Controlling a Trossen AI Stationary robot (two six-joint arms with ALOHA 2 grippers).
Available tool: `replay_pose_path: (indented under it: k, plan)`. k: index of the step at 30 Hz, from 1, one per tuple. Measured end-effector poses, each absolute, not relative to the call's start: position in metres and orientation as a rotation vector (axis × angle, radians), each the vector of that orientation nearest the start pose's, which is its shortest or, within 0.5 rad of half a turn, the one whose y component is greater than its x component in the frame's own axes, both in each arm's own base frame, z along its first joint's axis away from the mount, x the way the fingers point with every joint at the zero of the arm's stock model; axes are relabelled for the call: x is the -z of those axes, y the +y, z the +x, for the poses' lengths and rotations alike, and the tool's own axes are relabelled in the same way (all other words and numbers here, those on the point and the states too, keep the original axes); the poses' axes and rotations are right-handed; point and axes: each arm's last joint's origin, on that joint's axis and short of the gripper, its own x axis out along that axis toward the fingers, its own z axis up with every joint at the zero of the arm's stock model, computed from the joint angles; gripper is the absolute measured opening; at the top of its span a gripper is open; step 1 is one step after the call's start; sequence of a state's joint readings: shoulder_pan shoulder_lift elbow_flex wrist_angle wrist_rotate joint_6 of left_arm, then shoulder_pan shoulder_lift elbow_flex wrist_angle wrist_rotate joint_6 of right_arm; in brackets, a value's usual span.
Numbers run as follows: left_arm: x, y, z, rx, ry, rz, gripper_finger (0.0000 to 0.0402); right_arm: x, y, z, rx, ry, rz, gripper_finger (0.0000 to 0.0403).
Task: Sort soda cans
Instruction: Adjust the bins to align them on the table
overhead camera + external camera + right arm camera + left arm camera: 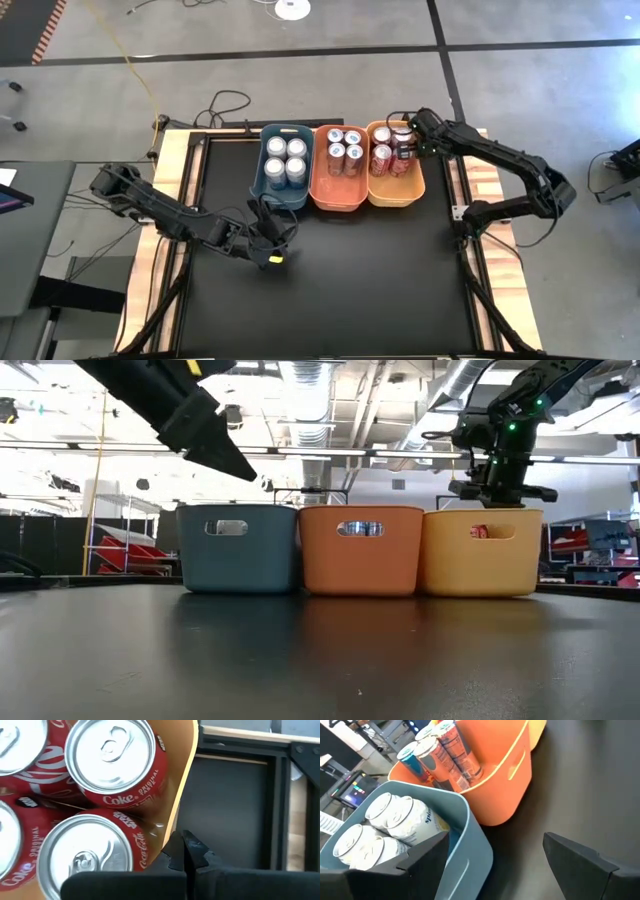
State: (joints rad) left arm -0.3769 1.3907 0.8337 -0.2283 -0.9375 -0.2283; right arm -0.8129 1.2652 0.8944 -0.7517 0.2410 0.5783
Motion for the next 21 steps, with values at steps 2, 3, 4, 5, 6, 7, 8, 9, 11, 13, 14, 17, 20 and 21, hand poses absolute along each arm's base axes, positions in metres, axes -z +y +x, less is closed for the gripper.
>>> replay_pose_path:
  k: [2,3,4,5,6,7,8,9,11,13,14,17,20,21]
  plan:
    - [-0.2246,-0.0766,0.2625,-0.602,0.562,0.269,0.0318,-0.2367,-0.1729,0.1573,1.243,0.818,0.794,0.0]
    - [-0.2246,-0.0756,0.2628,-0.606,0.563,0.267,0.0318,-0.2368,-0.1724,0.158,1.238,0.816,0.794,0.0]
    - [-0.2246,-0.0749,0.263,-0.609,0.563,0.267,0.0318,-0.2368,-0.172,0.1587,1.233,0.816,0.794,0.0]
    - [-0.2247,-0.074,0.2633,-0.612,0.563,0.265,0.0318,-0.2368,-0.1715,0.1593,1.23,0.815,0.794,0.0]
    - [-0.2247,-0.0734,0.2634,-0.614,0.564,0.265,0.0318,-0.2369,-0.1713,0.1598,1.229,0.812,0.795,0.0]
    - [-0.2247,-0.0728,0.2636,-0.616,0.564,0.264,0.0318,-0.237,-0.171,0.1604,1.229,0.808,0.797,0.0]
    - [-0.2247,-0.0721,0.2638,-0.619,0.565,0.264,0.0318,-0.2371,-0.1709,0.1608,1.227,0.805,0.799,0.0]
    - [-0.2247,-0.0714,0.264,-0.621,0.565,0.263,0.0318,-0.2373,-0.1711,0.1612,1.222,0.8,0.801,0.0]
    - [-0.2246,-0.0703,0.2643,-0.625,0.566,0.262,0.0318,-0.2379,-0.1718,0.1621,1.216,0.786,0.802,0.0]
    - [-0.2245,-0.0697,0.2644,-0.627,0.567,0.261,0.0318,-0.2386,-0.1726,0.1632,1.205,0.772,0.8,0.0]
    - [-0.2245,-0.0697,0.2644,-0.627,0.567,0.261,0.0318,-0.2389,-0.173,0.1637,1.196,0.771,0.792,0.0]
    - [-0.2245,-0.0697,0.2644,-0.626,0.567,0.261,0.0318,-0.24,-0.174,0.1654,1.17,0.757,0.785,0.0]
    - [-0.2246,-0.0697,0.2645,-0.628,0.563,0.252,0.0318,-0.2403,-0.1743,0.1661,1.154,0.755,0.78,0.0]
    - [-0.2245,-0.0698,0.2645,-0.626,0.563,0.246,0.0318,-0.24,-0.1737,0.1658,1.154,0.762,0.783,0.0]
